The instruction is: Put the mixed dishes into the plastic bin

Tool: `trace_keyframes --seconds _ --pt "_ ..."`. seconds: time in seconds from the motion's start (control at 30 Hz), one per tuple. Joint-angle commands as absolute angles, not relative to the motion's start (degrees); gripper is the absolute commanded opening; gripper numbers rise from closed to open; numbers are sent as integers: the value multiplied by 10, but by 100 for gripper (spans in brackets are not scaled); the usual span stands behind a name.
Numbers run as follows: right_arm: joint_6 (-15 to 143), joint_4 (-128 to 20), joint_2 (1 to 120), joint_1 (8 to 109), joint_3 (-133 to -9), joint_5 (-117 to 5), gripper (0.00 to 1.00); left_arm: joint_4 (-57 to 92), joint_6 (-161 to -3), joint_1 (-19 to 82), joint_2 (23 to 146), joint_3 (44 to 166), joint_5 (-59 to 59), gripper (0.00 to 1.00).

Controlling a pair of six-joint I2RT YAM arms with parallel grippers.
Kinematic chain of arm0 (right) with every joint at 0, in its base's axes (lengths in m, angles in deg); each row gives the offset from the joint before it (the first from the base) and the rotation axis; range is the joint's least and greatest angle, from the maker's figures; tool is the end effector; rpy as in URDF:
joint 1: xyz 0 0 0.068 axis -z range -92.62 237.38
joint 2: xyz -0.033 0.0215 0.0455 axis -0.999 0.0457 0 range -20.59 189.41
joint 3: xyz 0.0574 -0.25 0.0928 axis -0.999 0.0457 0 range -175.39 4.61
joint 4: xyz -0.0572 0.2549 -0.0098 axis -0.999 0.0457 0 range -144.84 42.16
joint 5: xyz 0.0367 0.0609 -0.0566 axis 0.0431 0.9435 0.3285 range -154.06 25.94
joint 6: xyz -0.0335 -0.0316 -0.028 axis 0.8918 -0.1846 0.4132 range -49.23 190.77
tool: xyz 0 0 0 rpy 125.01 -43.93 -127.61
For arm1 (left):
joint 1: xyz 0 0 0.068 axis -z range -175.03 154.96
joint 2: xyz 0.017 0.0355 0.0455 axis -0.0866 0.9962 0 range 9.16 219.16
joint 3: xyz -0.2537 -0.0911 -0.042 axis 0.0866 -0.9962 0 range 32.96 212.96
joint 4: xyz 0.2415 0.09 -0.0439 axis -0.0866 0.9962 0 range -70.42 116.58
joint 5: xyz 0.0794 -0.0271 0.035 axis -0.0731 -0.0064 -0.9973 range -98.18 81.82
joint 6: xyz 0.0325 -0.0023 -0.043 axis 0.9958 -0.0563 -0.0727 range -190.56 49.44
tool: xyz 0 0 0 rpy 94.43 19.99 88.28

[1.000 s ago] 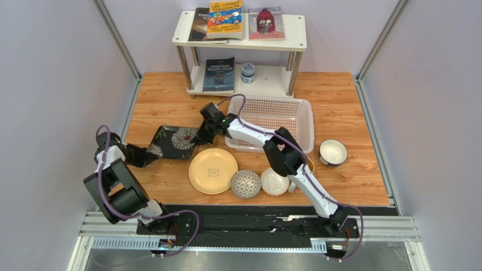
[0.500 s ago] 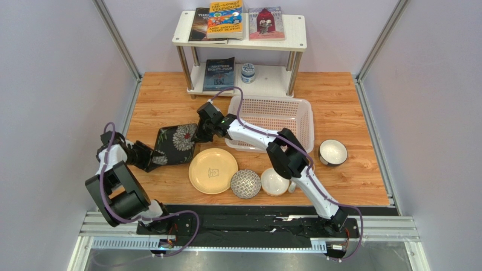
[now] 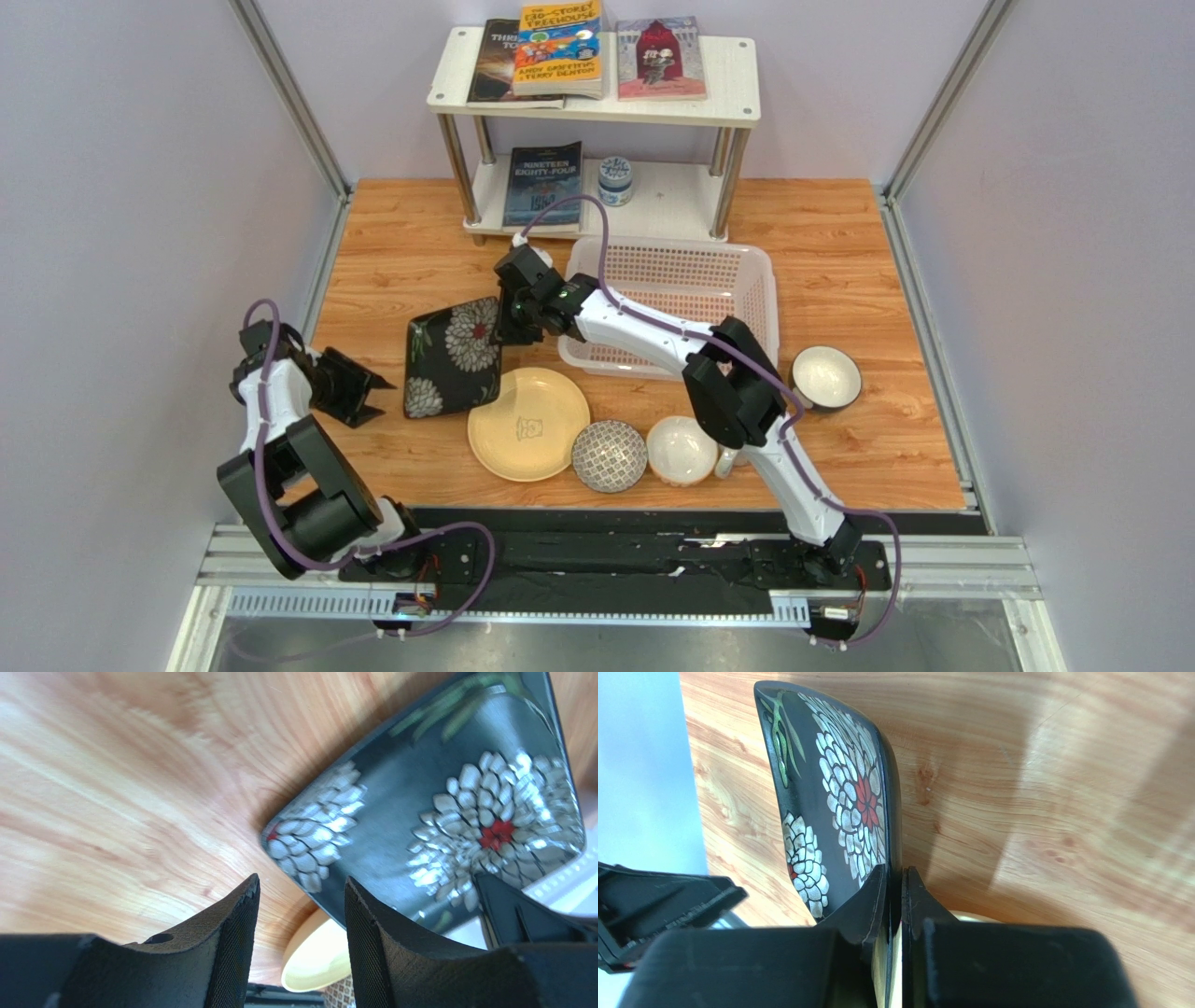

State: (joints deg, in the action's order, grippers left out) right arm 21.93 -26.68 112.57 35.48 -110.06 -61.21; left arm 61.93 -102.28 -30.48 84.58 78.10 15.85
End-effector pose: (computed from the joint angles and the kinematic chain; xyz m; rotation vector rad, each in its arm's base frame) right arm 0.3237 0.4159 0.2056 -0.0942 2.5710 0.8282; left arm 0.1936 0.1199 0.1957 -1.4578 2.3583 -0.5756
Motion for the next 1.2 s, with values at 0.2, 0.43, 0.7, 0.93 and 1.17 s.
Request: trace_keyframes --seconds 0.2,0.43,0.7,0.93,1.17 --pt "266 -322 1011 354 -1132 -611 0 632 -1019 -322 826 794 123 53" --pt "266 -319 946 377 -1120 -598 0 635 -1016 -322 825 794 119 52" --pt "322 -245 776 495 -1027 -633 0 627 -1015 -322 822 787 146 52" --pt "346 -219 682 621 -884 -582 0 617 -1003 -316 821 785 185 52" --pt "368 -227 661 656 -792 -540 0 608 -998 -310 824 783 188 50"
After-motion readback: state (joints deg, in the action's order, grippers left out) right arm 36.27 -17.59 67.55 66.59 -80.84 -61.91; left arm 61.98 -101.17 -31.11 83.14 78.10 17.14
